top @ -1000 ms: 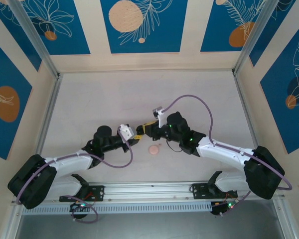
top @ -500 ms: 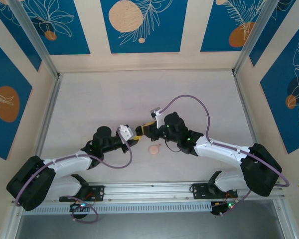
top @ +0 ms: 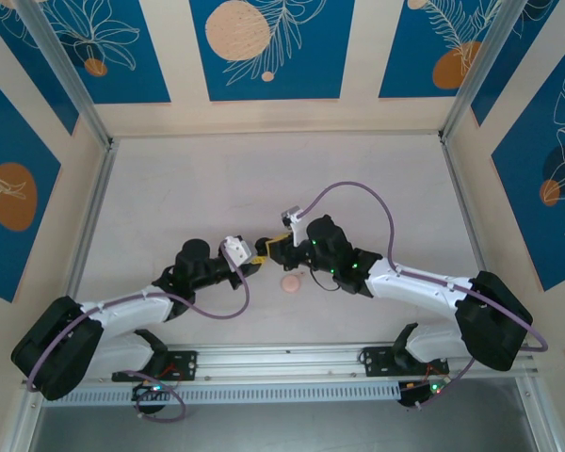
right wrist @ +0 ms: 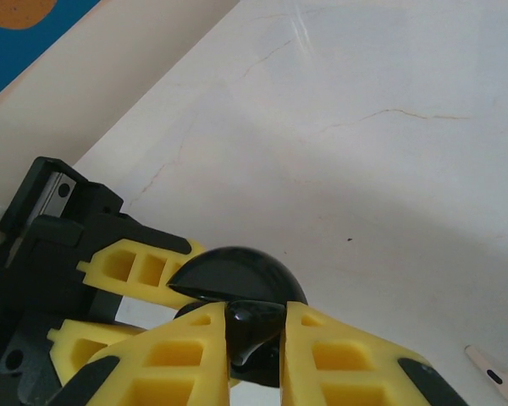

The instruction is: Insert wireless bluetooth earbuds into charging case

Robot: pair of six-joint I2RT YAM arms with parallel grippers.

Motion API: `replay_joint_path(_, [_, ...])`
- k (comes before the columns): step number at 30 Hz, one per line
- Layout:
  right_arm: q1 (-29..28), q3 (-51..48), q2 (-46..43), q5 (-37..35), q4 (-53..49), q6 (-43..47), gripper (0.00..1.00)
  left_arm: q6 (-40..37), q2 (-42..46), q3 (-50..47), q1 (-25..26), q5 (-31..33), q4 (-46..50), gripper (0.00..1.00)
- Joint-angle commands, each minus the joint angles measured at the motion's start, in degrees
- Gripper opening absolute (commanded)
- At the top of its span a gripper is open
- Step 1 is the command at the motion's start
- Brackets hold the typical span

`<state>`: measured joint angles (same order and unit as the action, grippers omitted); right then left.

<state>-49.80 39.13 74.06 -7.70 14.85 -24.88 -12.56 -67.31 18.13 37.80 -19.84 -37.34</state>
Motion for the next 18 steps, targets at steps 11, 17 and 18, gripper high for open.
replay_joint_path(11, [-1.52,1.14,-0.69,-2.50,-2.20,1.26,0.18,-0.79,1.08,0.60,0.43,0.07,-2.12,0.10])
replay_joint_path(17, [-1.68,1.03,-1.18,-2.32,-1.58,0.80,0.28,-1.04,1.04,0.77,0.43,-0.03,-1.79,0.10])
replay_joint_path(18, [-1.70,1.03,-1.33,-2.31,-1.57,0.80,0.30,-1.05,1.06,0.80,0.43,-0.02,-1.77,0.10])
